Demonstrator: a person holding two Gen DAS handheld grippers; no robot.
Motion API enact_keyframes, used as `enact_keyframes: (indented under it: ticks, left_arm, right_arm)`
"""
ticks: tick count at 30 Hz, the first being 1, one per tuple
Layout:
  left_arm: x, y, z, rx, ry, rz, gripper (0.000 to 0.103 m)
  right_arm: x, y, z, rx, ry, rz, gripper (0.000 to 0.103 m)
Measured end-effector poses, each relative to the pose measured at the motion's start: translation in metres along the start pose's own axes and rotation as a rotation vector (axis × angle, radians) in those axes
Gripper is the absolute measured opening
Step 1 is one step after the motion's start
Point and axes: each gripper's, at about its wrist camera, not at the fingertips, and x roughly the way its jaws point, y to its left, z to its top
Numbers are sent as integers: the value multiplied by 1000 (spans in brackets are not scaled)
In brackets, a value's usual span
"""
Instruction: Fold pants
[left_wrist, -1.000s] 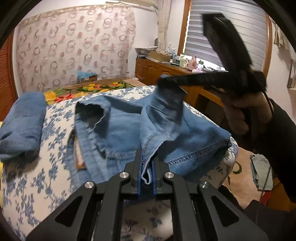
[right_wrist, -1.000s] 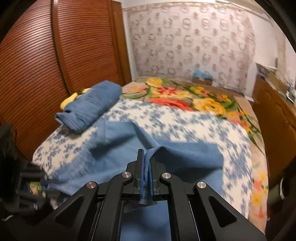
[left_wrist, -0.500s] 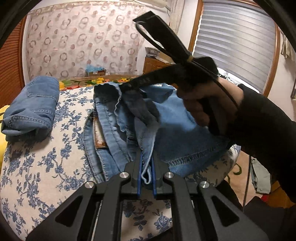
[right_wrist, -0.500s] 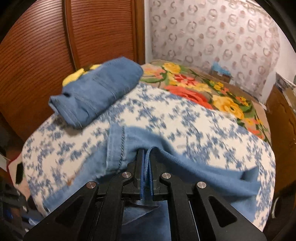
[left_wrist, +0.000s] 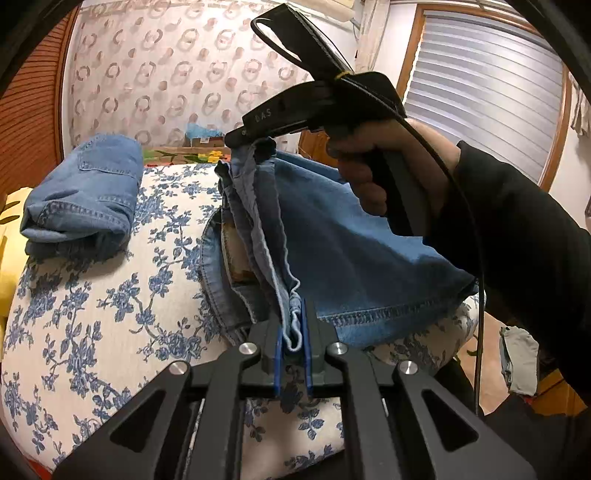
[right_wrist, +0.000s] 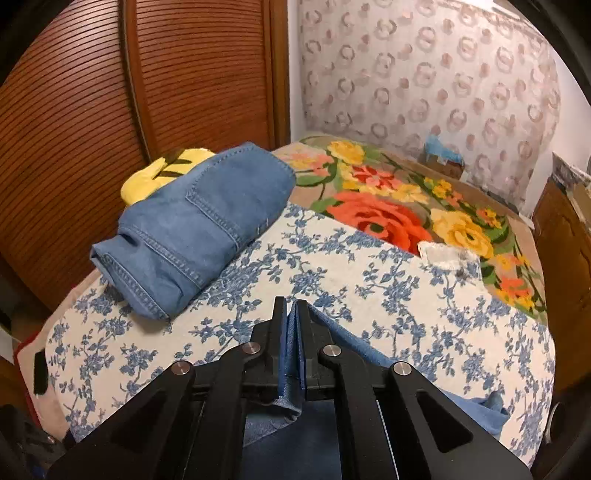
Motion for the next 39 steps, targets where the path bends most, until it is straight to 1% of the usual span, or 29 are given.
enact_keyframes:
  ticks: [2,3,4,5,7,9,12,13,15,19,21,23,26,29,32,34,35,36,37,38,39]
  left_arm:
    - [0,2,0,-10,5,-4,6]
    - [0,3,0,-11,6,-4,6]
    - [0,3,1,-10,7,-2,6]
    - [0,2,1,-9,8,-1,6]
    - [1,2,0,-7,11,3,6]
    - [2,1,-1,-2,17,10,6]
    - [4,2,-1,-3,22,13,7]
    - [5,3,-1,-5,25,16,7]
    - [5,5,1,-15,30,21,10]
    - [1,7,5,-14,19,39,15]
    - [-2,8,9,-10,10,45,17]
    - [-6,8,13,-5,-6,58,17]
    - [-14,8,19,-1,-32,78,17]
    - [-15,7,26,13,-39,93,17]
    - [-12,4,35,32,-35,100,18]
    - [-7,1,42,48,-33,93,18]
    - [-4,-1,46,54,-29,94,18]
    - [-1,-3,48,59,-28,93,18]
    - [2,-4,51,66,-27,89,18]
    - [7,-6,54,72,-20,86,18]
    - [11,-7,56,76,-14,87,18]
  right_arm:
    - [2,-2,0,20,23,14,8]
    - [1,-4,-1,29,30,21,23]
    - [-1,-6,-2,36,32,22,40]
    - [-5,-10,-5,45,32,22,43]
    - [-15,-19,-11,63,23,20,44]
    - [-28,-31,-19,84,11,13,45]
    - [-54,-55,-31,130,-33,20,46]
    - [-63,-64,-34,141,-46,8,46]
    - [-77,-79,-41,138,-55,-65,46]
    - [-92,-108,-65,153,-42,-126,46]
    - [-93,-121,-80,153,-15,-163,46]
    - [-86,-130,-97,135,36,-183,46]
    - [-70,-140,-108,124,97,-214,46]
    - [-51,-150,-109,139,112,-235,46]
    - [-40,-165,-102,168,87,-260,46]
    - [-35,-175,-94,211,61,-274,46]
    - [-35,-180,-91,232,38,-280,44]
    - [-38,-183,-89,247,8,-293,35]
    - [-42,-185,-87,259,-20,-309,31]
    - [-46,-186,-86,273,-39,-307,31]
    - [-51,-189,-87,290,-54,-279,31]
